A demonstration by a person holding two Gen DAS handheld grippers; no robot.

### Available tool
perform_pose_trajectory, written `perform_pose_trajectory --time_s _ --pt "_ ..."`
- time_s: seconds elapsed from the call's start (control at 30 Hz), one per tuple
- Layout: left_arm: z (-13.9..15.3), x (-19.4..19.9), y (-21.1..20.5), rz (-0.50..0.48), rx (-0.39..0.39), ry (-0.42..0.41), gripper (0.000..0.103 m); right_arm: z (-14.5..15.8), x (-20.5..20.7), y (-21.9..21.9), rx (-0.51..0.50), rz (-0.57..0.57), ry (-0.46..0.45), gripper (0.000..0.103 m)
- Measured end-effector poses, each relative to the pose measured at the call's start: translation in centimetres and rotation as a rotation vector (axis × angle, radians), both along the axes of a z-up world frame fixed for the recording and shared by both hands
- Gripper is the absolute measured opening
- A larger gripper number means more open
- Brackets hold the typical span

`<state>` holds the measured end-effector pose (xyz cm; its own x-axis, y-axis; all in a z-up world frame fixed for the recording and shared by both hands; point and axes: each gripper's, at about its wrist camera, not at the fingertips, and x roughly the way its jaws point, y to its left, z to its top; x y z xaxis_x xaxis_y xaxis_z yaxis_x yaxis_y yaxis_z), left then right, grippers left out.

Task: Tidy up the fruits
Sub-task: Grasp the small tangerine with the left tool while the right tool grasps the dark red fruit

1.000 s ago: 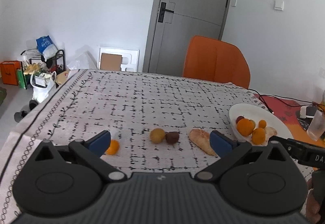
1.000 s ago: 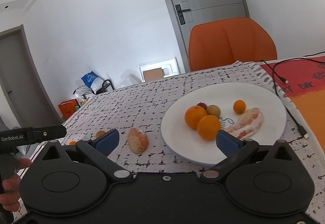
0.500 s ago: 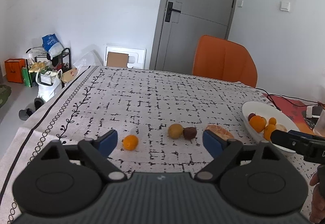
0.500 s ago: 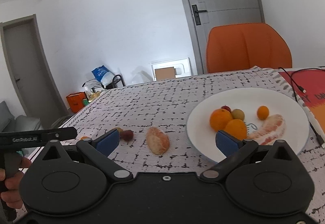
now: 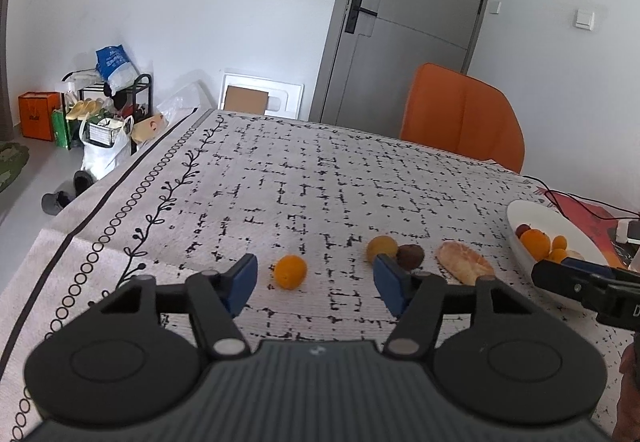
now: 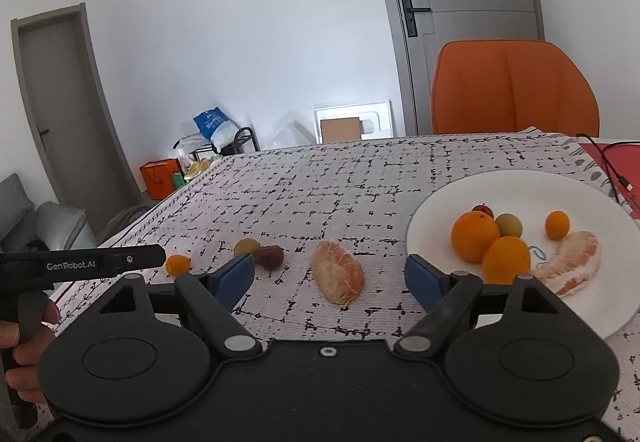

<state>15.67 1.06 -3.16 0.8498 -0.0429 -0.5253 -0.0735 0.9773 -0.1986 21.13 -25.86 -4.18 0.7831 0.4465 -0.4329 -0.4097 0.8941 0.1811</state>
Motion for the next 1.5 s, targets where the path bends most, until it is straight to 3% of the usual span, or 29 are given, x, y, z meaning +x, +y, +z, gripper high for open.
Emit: perform_pose_trajectory --time_s 0.47,0.57,0.73,1.5 --pt "-1.5 1.9 1.1 0.018 -0.025 0.03 0.052 -0.4 1.4 1.8 -0.03 0.032 0.023 0.073" --pt "-1.9 2.5 1.1 0.013 -0.026 0.044 0.046 -0.4 1.7 2.4 -0.042 0.046 0.027 0.071" --pt "-2.8 3.2 1.3 0.008 -0.03 0.072 0.021 -0.3 2.3 3.5 -0.059 0.067 0.035 0.071" --pt "-1.5 0.9 5.6 0.09 -0.068 0.025 0.021 -1.5 5.4 8.5 -0.142 0.151 0.075 0.045"
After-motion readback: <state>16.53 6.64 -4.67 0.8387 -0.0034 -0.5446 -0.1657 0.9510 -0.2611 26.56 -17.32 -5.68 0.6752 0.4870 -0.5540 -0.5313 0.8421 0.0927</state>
